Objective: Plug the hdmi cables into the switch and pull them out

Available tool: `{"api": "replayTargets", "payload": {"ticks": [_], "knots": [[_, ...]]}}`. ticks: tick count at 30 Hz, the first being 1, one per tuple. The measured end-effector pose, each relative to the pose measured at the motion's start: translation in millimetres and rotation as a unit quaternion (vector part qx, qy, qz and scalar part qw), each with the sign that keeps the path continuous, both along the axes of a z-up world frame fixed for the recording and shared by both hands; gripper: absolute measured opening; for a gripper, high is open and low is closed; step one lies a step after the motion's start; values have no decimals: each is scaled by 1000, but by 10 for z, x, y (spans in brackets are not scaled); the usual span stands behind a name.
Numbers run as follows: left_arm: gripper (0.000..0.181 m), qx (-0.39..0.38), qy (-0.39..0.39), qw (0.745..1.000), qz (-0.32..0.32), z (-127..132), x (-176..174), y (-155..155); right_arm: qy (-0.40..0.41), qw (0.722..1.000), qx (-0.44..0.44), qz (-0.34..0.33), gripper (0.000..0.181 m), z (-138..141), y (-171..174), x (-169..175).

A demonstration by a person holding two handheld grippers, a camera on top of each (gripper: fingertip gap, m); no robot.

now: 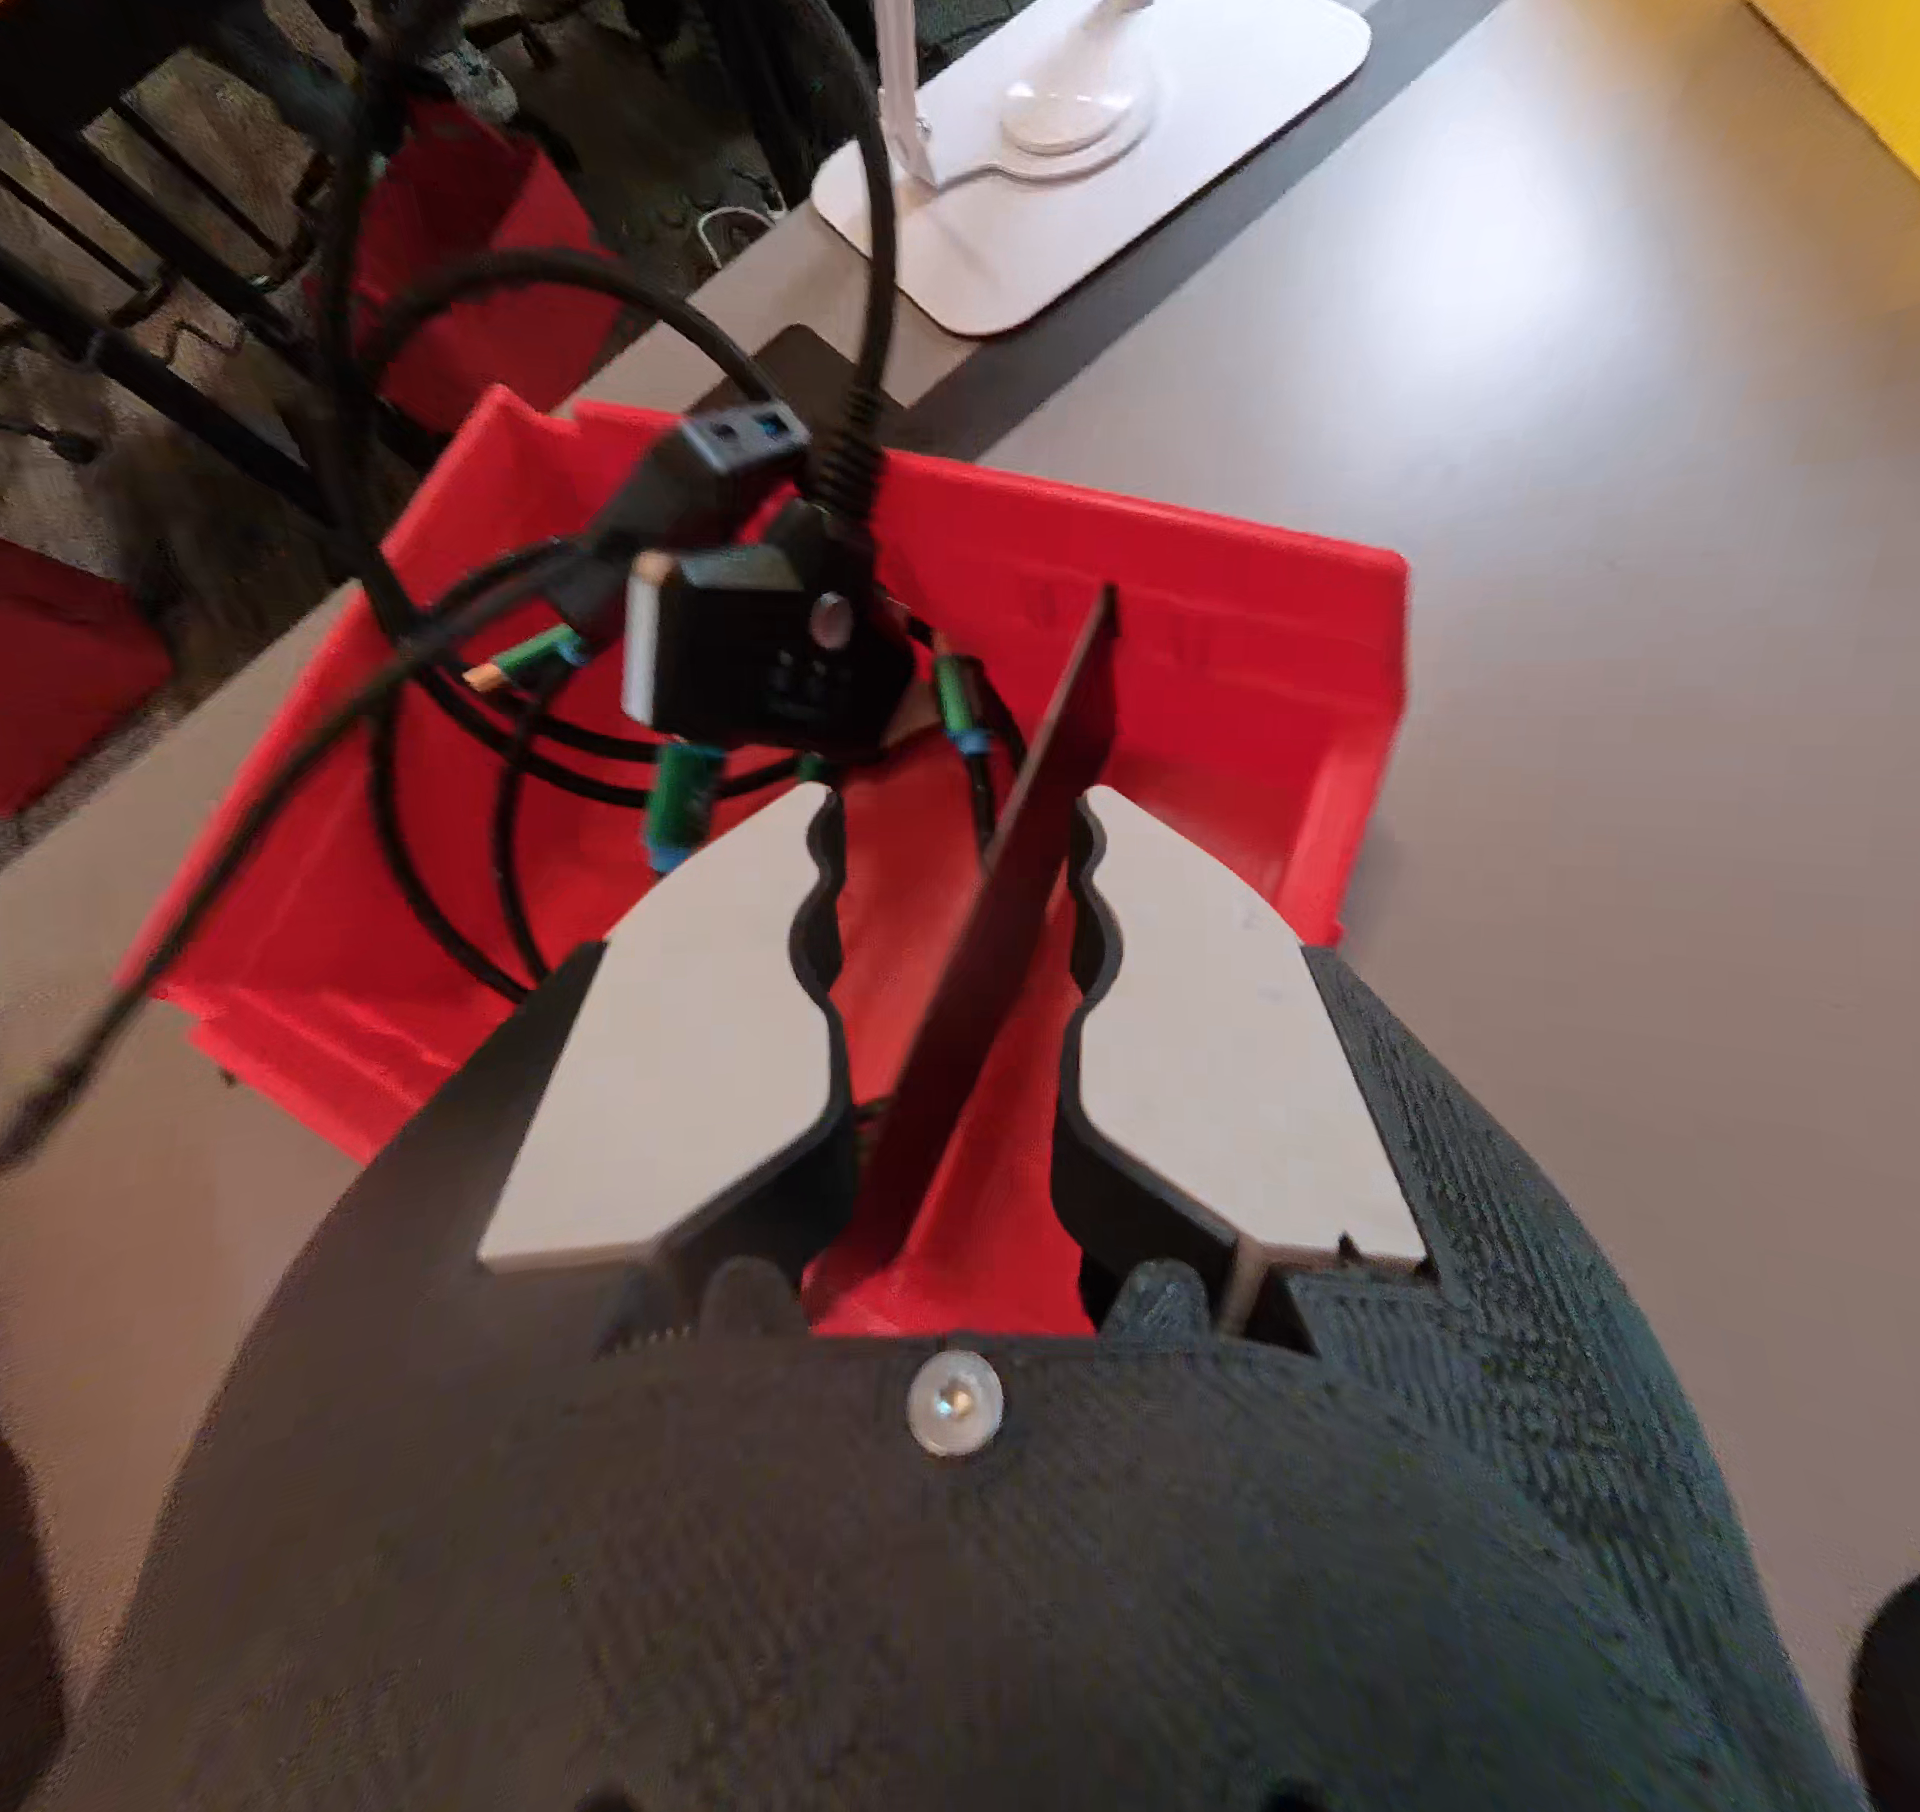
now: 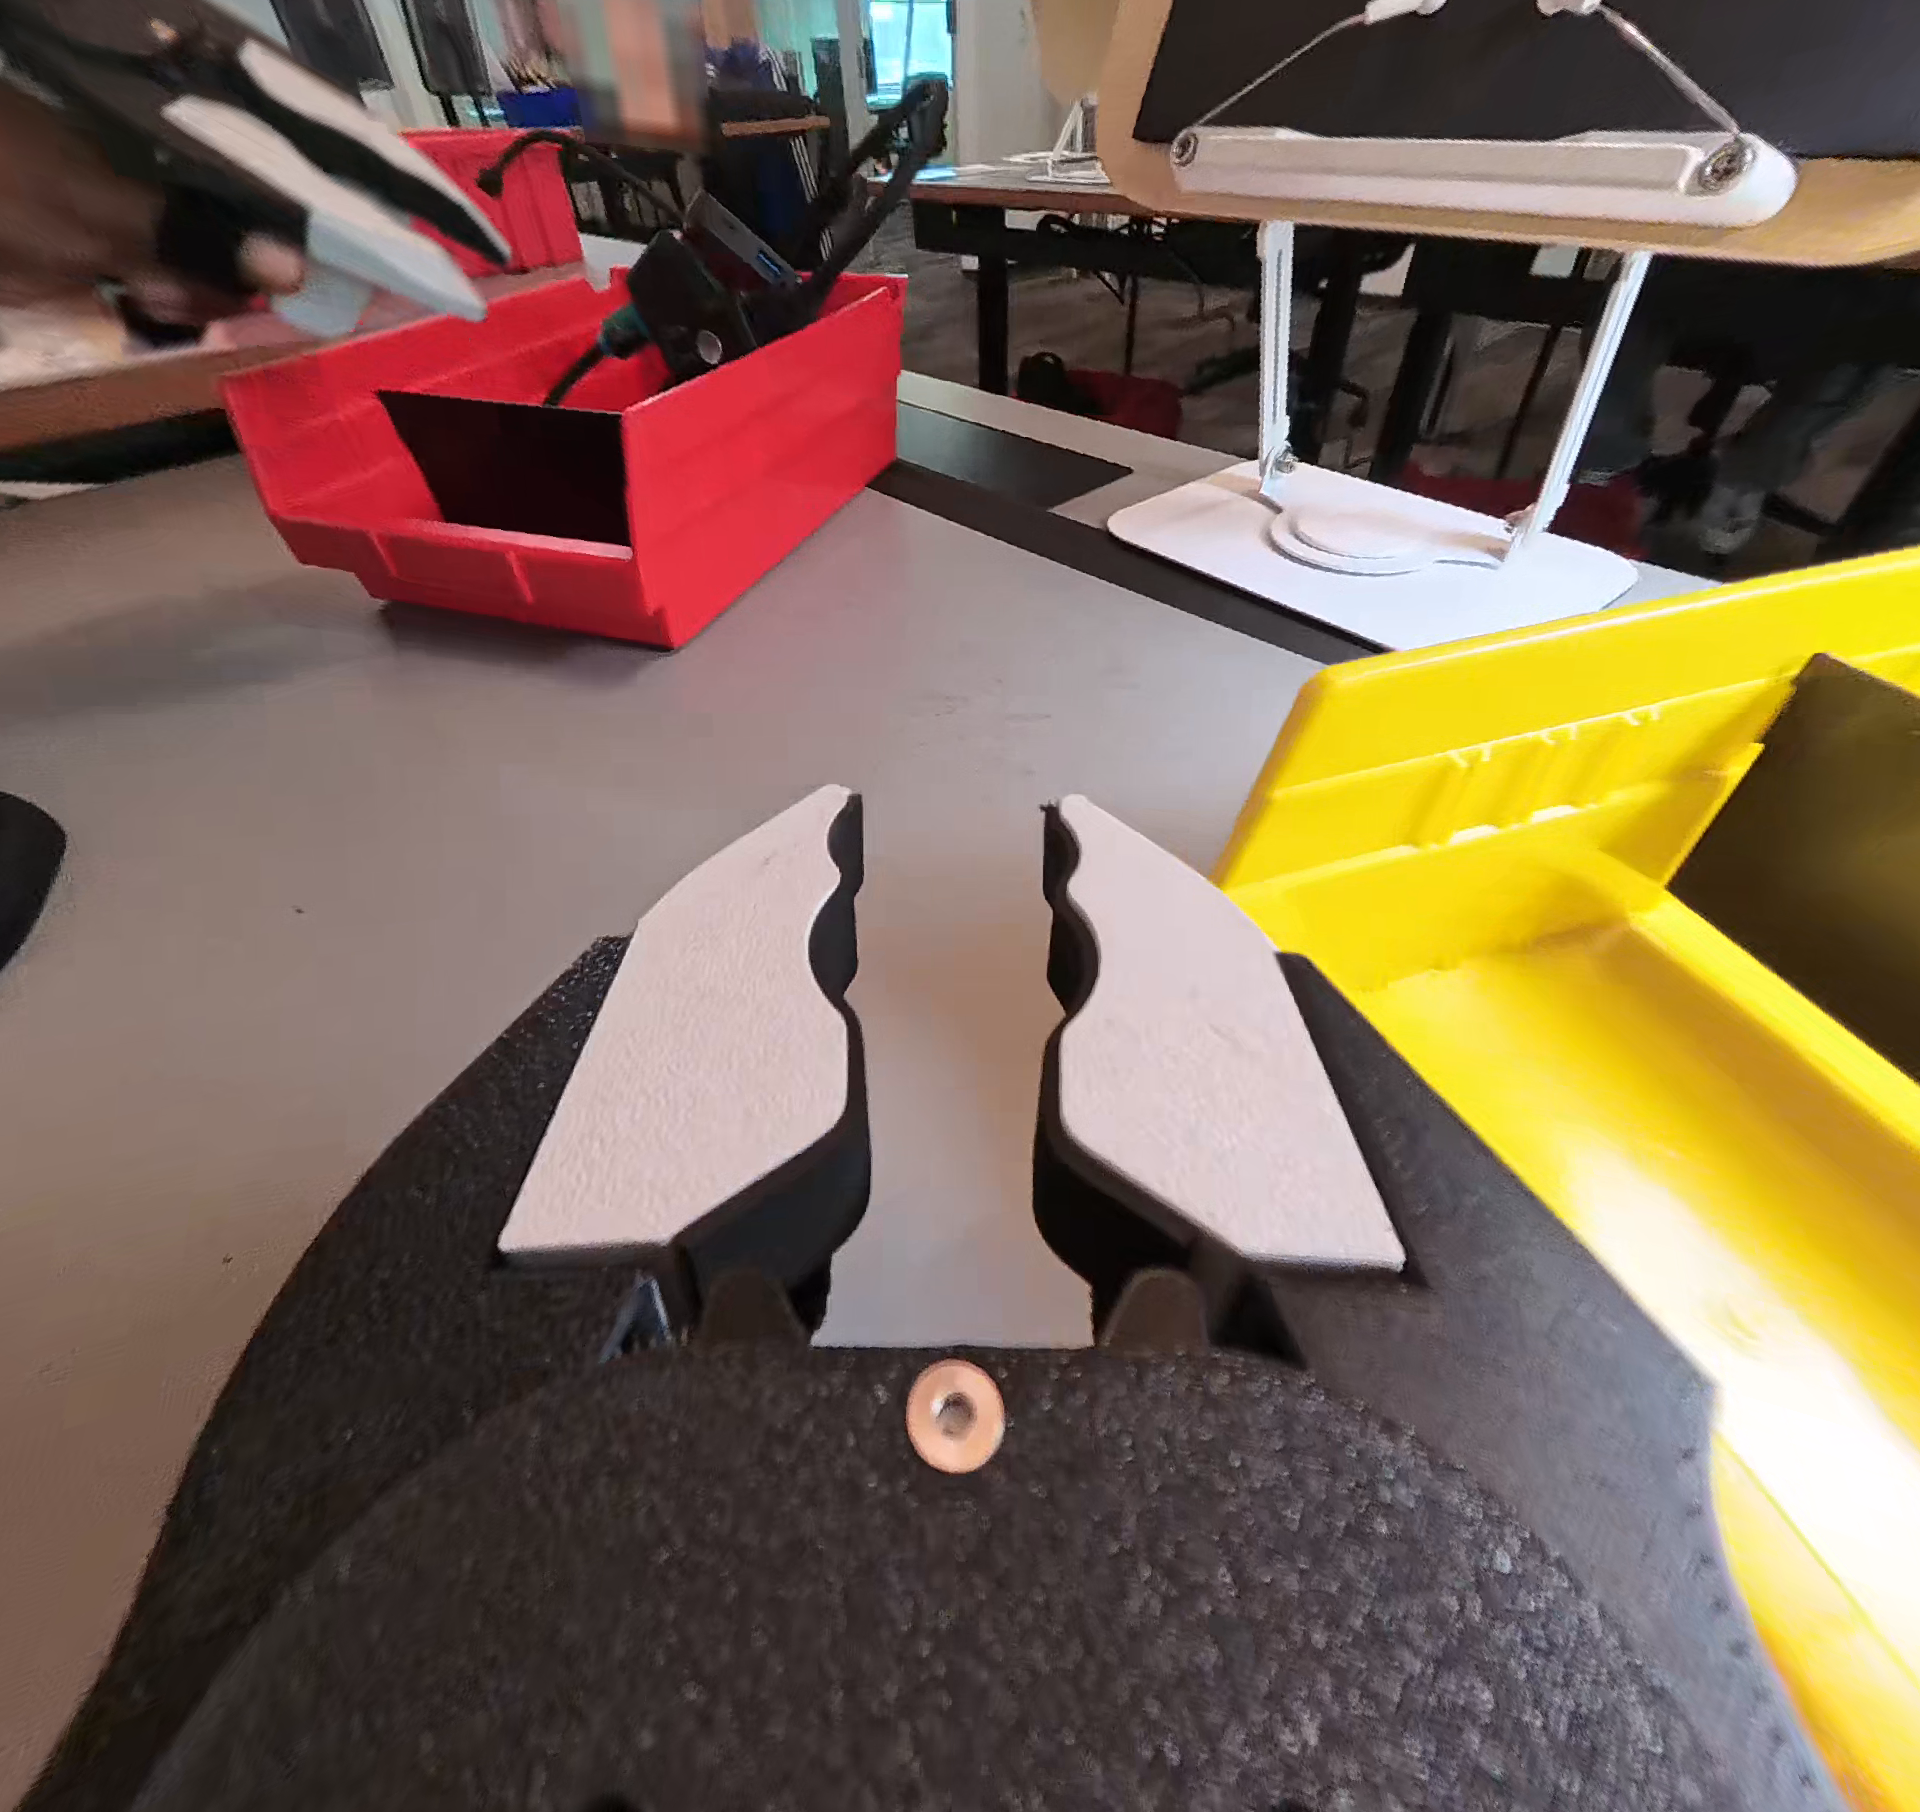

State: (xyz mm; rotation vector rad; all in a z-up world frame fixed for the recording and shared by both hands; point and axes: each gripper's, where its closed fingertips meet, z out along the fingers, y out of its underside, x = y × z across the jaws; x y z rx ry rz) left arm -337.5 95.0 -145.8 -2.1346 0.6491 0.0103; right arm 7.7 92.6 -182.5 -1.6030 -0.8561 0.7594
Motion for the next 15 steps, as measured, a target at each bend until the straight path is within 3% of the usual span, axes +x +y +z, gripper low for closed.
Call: {"api": "replayTargets", "payload": {"ticks": [1, 7, 11, 15], "knots": [[42, 1, 16, 1000, 2, 63, -54, 92, -4, 1000, 4, -1, 32, -21, 5, 5], [39, -6, 186, 982, -7, 339, -216, 651, -35, 999, 7, 9, 29, -156, -17, -2], [44, -61, 295, 953, -36, 193, -240, 909, -63, 998, 20, 17, 28, -227, -56, -31], [39, -99, 343, 933, -54, 12, -280, 1090, -74, 996, 29, 26, 26, -252, -115, -71]]}}
